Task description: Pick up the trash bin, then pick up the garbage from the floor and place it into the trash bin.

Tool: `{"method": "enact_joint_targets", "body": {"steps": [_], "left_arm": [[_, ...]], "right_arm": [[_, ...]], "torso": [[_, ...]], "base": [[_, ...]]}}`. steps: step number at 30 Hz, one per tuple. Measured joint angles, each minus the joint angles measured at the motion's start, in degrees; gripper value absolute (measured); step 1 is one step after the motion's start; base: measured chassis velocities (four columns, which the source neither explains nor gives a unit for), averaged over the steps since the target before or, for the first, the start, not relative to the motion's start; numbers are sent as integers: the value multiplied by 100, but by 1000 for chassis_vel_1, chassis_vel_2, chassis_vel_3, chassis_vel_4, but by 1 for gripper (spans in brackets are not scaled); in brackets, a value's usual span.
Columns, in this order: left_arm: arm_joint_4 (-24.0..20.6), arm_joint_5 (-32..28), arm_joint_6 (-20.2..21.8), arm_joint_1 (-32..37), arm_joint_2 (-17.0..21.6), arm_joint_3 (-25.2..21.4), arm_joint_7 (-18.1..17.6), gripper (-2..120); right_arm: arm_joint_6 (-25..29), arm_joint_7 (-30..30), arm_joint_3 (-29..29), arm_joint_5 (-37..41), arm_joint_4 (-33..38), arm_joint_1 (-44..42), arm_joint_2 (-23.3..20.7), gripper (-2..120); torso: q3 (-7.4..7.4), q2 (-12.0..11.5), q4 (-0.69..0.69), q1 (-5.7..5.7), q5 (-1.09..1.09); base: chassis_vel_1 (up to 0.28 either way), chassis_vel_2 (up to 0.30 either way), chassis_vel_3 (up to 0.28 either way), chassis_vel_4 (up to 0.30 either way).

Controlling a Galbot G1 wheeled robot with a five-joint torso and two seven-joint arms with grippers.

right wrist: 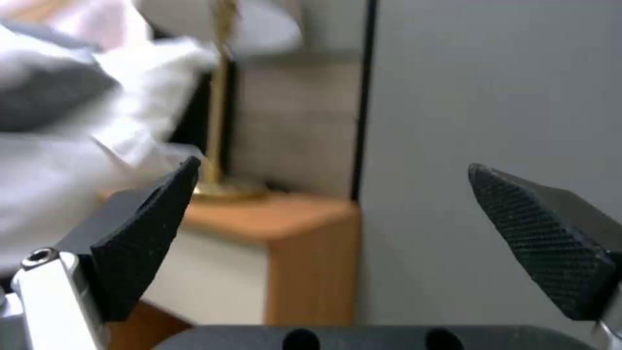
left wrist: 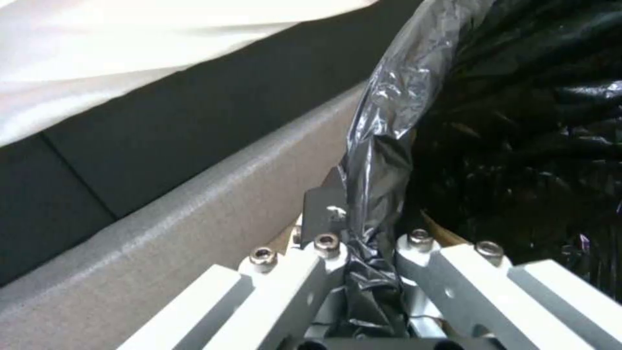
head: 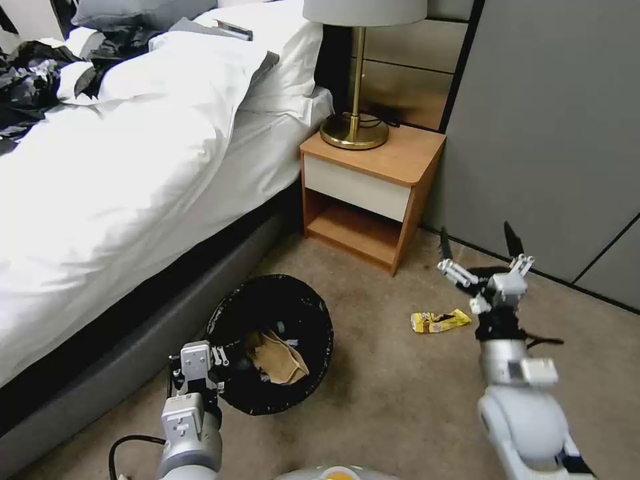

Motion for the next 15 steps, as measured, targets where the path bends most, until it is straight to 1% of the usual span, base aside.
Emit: {"method": "enact_joint_targets", "body": {"steps": [1,2,4,6,8,9,10,11,12,13,15], "left_arm": [[1,12,0,-3,0,1,0,1],[2,29,0,-6,-2,5,0,1],[2,36,0,-7,-3,8,0,1],[2,64,1,-1,-8,16,0,1],[-1,74,2,15,-8,16,0,1],[-1,74,2,15,-8,16,0,1],[-9,77,7,41,-4,-9,-1,1],[-9,77,7,41,-4,-9,-1,1],[-25,79,15,58,-3,-40,-1,1],[-25,79,15,58,-3,-40,-1,1],[-26,96,26,75,-21,-55,-1,1]], "right_arm": [[-215,89,-25,125,-123,112,-48,100],[-544,178,-67,311,-330,280,-106,100],[-633,193,-76,368,-393,328,-121,100],[-1016,280,-170,657,-800,657,-188,100],[-1250,316,-230,811,-1034,875,-225,100],[-1250,316,-230,811,-1034,875,-225,100],[-1592,336,-307,1055,-1315,1151,-268,100],[-1592,336,-307,1055,-1315,1151,-268,100],[-2018,389,-401,1417,-1550,1394,-305,100],[-2018,389,-401,1417,-1550,1394,-305,100],[-2596,494,-555,1889,-1961,1738,-324,100]], "torso": [[0,0,0,0,-1],[0,0,-1,0,0],[0,0,-1,0,1],[0,0,-1,0,1],[1,0,1,0,-1],[1,0,1,0,-1],[1,-1,1,0,-1],[1,-1,1,0,-1],[0,0,1,0,-2],[0,0,1,0,-2],[1,0,1,0,-2]], "base": [[0,0,0,0],[0,0,0,0],[0,0,0,0],[0,0,0,0],[0,0,0,0],[0,0,0,0],[0,0,0,0],[0,0,0,0],[0,0,0,0],[0,0,0,0],[0,0,0,0]]}}
